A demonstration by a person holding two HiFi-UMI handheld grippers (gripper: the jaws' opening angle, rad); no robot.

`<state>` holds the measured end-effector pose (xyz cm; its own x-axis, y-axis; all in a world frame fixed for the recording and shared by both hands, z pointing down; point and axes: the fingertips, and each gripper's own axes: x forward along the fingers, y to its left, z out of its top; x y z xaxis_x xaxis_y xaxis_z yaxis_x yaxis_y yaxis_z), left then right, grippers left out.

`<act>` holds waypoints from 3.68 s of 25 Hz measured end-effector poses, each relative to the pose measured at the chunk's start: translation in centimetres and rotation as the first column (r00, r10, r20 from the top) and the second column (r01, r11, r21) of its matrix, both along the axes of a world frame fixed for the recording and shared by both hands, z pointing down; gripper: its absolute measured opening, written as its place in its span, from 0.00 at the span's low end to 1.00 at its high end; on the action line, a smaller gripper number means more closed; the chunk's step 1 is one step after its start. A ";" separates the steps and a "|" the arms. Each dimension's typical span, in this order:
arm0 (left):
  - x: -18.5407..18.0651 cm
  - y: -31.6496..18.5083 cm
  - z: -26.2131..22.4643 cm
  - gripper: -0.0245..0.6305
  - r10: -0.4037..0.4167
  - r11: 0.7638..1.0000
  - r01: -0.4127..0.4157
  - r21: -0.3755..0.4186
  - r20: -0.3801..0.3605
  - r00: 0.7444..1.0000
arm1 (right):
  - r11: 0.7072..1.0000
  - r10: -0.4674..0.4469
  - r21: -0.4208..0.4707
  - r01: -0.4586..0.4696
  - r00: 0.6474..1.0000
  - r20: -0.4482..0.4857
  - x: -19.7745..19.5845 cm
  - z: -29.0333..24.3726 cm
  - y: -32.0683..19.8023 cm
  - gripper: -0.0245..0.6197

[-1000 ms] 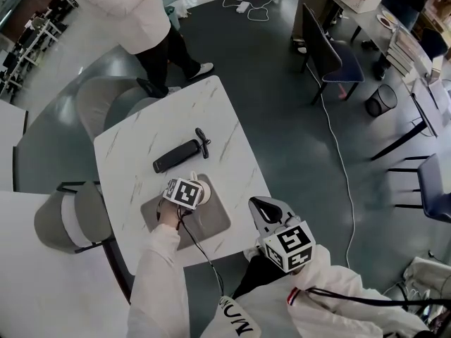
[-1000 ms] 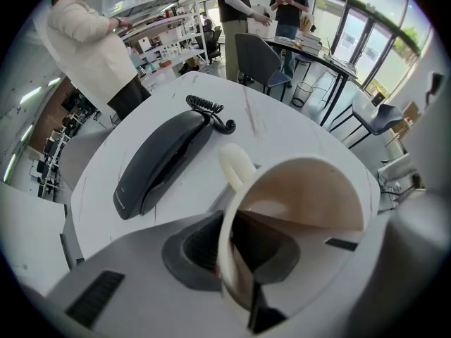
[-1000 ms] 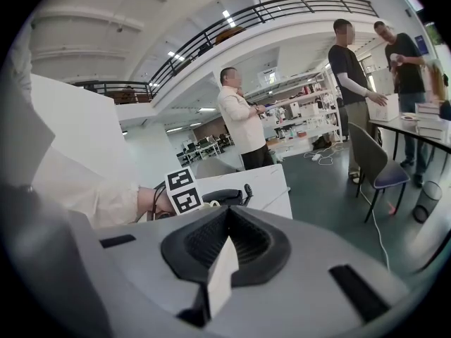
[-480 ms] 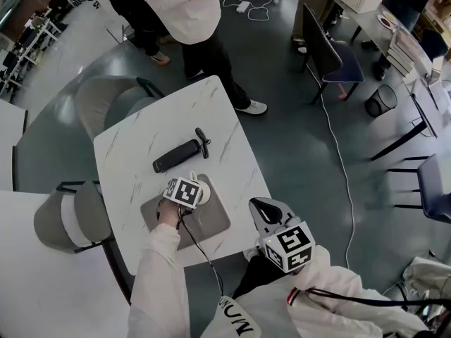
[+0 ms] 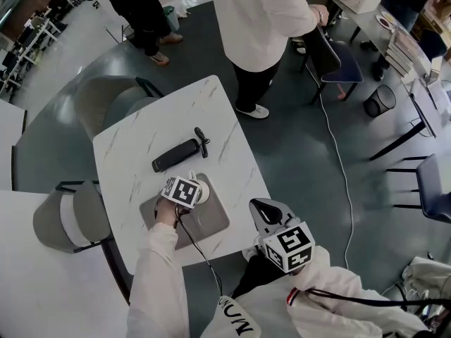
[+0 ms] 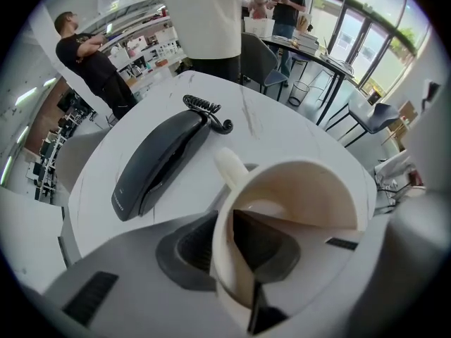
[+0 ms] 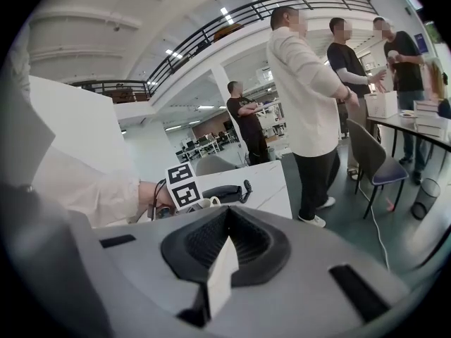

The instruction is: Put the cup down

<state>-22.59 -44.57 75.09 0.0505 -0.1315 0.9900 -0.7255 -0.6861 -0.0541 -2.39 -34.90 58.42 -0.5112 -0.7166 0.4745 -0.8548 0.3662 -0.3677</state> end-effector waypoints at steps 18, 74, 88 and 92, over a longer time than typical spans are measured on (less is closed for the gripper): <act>0.9 0.5 -7.1 0.20 -0.045 0.983 0.064 0.169 -0.115 0.992 | 0.998 -0.051 0.043 0.052 0.999 -0.010 -1.8 -2.2 2.0 0.05; -3.2 20.9 -32.4 0.05 -0.156 0.421 0.587 0.691 -0.583 0.798 | 0.926 -0.203 0.336 0.174 0.978 0.055 -8.1 -16.8 6.9 0.05; -2.3 22.6 -33.0 0.05 -0.128 0.399 0.592 0.700 -0.597 0.792 | 0.920 -0.219 0.339 0.195 0.975 0.031 -8.1 -16.8 8.9 0.05; -2.0 22.8 -33.5 0.05 -0.116 0.391 0.595 0.702 -0.604 0.788 | 0.922 -0.214 0.336 0.193 0.976 0.028 -7.8 -16.9 9.1 0.05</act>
<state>-24.61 -21.77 41.62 0.1147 -0.9611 0.2511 -0.9889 -0.1346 -0.0636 -10.23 -25.85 41.57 -0.6834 -0.7044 0.1917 -0.7282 0.6394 -0.2466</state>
